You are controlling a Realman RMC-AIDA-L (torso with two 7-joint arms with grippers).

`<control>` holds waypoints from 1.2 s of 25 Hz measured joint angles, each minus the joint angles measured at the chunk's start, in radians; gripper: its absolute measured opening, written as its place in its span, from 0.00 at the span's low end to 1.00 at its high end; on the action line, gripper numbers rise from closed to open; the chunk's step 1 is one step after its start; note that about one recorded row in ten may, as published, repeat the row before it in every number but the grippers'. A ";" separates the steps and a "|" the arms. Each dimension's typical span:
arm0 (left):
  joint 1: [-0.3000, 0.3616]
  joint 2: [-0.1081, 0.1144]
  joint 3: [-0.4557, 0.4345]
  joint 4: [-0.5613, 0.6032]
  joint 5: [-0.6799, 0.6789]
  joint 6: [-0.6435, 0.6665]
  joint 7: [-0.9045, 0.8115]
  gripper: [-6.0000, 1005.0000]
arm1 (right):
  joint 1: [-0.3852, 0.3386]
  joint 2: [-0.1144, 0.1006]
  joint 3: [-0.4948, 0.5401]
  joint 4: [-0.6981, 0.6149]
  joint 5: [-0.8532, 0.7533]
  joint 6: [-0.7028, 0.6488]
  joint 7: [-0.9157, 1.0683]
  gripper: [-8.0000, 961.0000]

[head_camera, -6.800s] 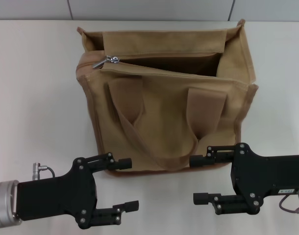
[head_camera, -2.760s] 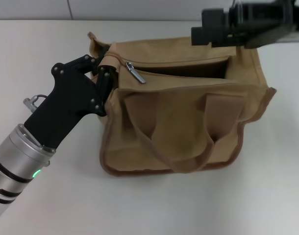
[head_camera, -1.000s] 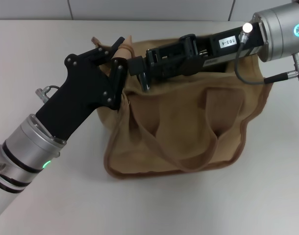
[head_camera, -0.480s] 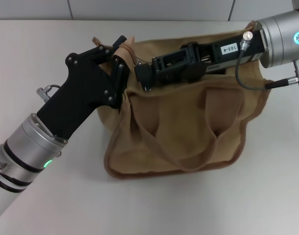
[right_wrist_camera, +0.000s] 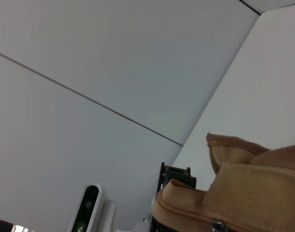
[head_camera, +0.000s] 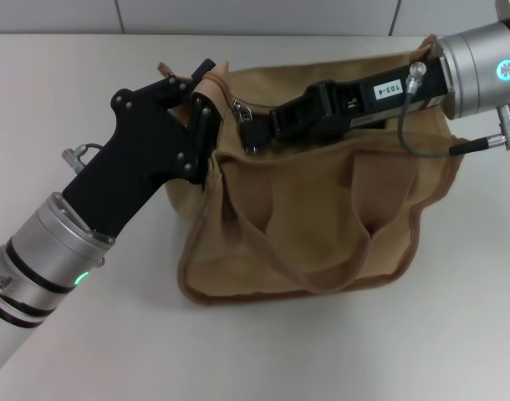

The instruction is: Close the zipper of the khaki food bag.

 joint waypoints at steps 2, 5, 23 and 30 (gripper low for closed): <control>0.000 0.000 0.000 0.000 0.000 0.000 0.000 0.08 | 0.000 0.001 0.000 -0.001 0.000 0.000 -0.004 0.11; 0.001 0.000 -0.001 0.003 -0.001 0.000 0.000 0.09 | -0.005 0.002 0.001 -0.004 0.000 -0.003 -0.008 0.03; 0.042 0.003 -0.108 0.011 -0.008 -0.088 0.000 0.10 | -0.187 -0.068 0.038 -0.047 0.010 -0.057 -0.035 0.01; 0.039 0.003 -0.120 0.004 -0.009 -0.126 -0.001 0.10 | -0.291 -0.105 0.125 -0.046 0.005 -0.109 -0.050 0.01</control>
